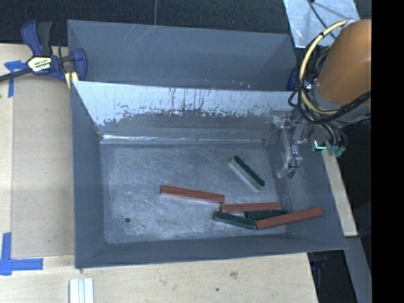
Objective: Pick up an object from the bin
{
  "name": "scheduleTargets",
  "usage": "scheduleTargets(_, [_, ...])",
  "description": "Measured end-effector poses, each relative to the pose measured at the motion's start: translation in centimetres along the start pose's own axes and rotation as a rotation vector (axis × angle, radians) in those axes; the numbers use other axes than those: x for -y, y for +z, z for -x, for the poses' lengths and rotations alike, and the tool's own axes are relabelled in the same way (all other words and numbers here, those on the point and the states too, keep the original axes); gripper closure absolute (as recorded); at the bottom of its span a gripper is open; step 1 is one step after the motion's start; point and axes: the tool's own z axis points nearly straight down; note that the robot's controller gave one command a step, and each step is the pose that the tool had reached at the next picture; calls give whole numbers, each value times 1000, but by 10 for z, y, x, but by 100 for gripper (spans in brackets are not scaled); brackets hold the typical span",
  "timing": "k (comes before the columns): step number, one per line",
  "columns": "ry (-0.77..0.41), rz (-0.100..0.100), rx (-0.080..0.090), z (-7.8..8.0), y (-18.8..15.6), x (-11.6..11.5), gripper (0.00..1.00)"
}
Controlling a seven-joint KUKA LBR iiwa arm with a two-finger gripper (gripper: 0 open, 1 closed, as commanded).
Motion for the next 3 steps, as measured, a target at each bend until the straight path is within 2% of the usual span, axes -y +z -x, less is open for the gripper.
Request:
scheduleTargets(1, [-74,1,-1,2,88,-1,0])
scheduleTargets(2, [134,0,4,-62,156,-27,0])
scheduleTargets(3, [132,-1,10,-59,153,-26,100])
